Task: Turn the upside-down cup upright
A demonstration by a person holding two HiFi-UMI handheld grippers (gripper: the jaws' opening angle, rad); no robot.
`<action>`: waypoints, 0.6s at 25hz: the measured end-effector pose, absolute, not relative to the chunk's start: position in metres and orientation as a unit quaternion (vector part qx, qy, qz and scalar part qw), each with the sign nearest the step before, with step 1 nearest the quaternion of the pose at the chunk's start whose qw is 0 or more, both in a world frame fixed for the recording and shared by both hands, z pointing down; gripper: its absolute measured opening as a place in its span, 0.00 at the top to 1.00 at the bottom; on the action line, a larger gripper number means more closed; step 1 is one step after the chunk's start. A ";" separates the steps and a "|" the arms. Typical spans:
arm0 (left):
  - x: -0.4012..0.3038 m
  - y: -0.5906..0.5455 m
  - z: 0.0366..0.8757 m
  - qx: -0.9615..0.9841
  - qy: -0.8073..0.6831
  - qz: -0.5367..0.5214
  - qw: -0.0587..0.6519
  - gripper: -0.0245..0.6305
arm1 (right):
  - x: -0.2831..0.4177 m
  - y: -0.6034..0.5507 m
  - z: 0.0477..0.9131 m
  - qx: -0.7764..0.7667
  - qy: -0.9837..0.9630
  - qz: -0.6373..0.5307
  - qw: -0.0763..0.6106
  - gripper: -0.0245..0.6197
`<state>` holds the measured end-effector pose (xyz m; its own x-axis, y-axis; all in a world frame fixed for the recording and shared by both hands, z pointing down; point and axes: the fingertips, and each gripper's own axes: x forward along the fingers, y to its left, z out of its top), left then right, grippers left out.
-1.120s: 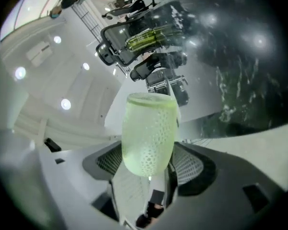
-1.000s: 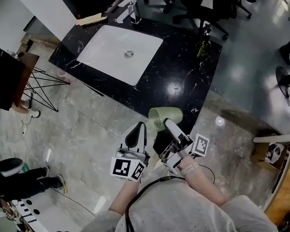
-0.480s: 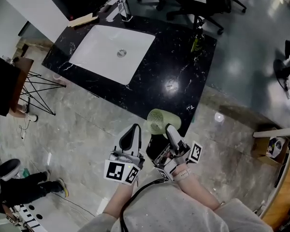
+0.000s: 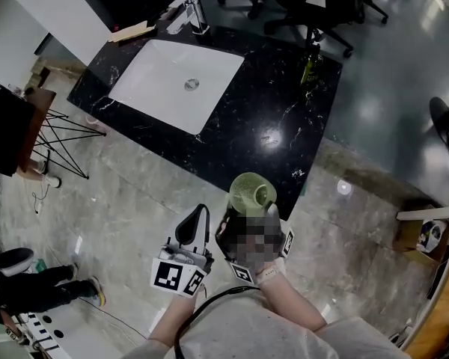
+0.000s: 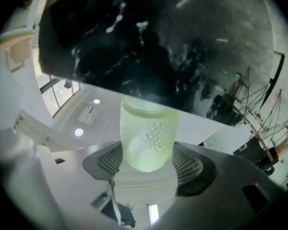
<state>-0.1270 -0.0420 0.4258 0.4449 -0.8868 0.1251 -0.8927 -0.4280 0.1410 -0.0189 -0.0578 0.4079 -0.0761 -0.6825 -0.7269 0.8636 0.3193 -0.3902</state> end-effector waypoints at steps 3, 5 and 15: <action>-0.134 -0.039 0.429 0.841 -0.533 0.023 0.092 0.95 | -0.018 -0.064 0.416 0.122 0.423 -0.569 0.694 0.45; -0.138 -0.037 0.430 0.838 -0.537 0.024 0.091 0.95 | -0.016 -0.066 0.417 0.136 0.407 -0.561 0.708 0.45; -0.157 -0.033 0.432 0.827 -0.554 0.032 0.086 0.95 | -0.011 -0.073 0.418 0.195 0.345 -0.522 0.755 0.45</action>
<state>-0.1566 -0.0329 0.4324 0.3831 -0.9116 0.1490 -0.9227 -0.3703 0.1069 -0.0108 -0.0729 0.4184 0.2171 -0.6542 -0.7245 0.9231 0.3789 -0.0655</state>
